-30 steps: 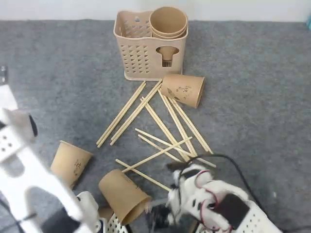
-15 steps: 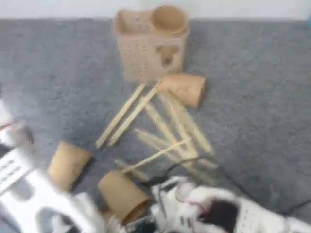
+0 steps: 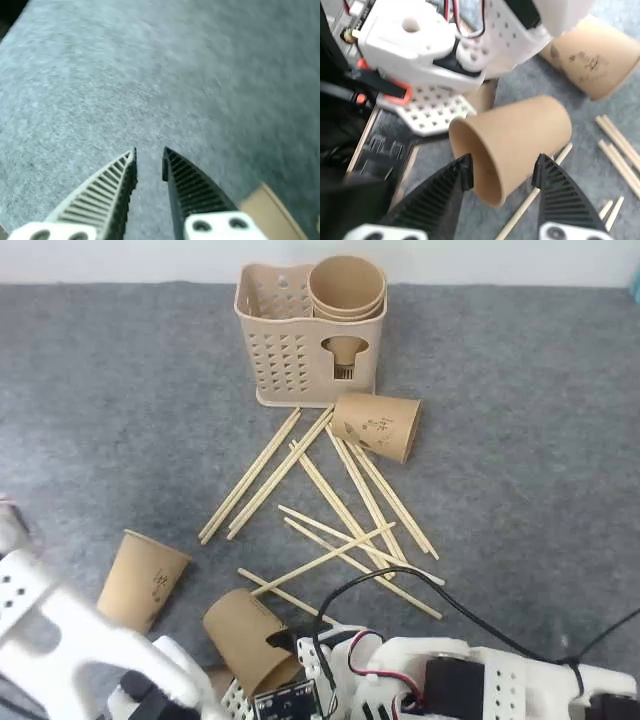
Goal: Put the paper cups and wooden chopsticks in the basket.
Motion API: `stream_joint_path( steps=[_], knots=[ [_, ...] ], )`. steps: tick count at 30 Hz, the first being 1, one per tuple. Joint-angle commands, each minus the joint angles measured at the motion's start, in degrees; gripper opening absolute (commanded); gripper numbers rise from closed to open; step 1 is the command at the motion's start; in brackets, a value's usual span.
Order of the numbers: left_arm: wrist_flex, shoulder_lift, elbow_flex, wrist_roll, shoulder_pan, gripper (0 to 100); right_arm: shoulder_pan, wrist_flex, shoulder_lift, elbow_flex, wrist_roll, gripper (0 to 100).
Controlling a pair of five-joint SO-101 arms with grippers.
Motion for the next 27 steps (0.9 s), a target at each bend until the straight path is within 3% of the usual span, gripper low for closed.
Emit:
stream_joint_path(
  steps=[1, 9, 13, 20, 27],
  knots=[
    [-5.19, 0.00, -1.10, 2.11, -5.80, 9, -0.13, -5.14, 0.66, 2.73, 0.44, 21.0],
    [-11.43, 0.09, -0.57, 2.11, -15.30, 9, 2.15, -9.19, 0.66, 7.12, 2.11, 21.0],
    [-11.43, 0.09, -0.57, 2.11, -15.82, 9, 2.77, -9.63, 0.92, 7.21, 2.46, 21.0],
    [-11.52, 0.09, -0.57, 2.11, -16.00, 9, 10.59, -17.19, 0.66, 12.40, 5.63, 21.0],
    [-11.52, 0.09, -0.57, 2.11, -16.00, 9, 11.30, -19.38, 0.66, 13.71, 5.80, 19.1]
  ],
)
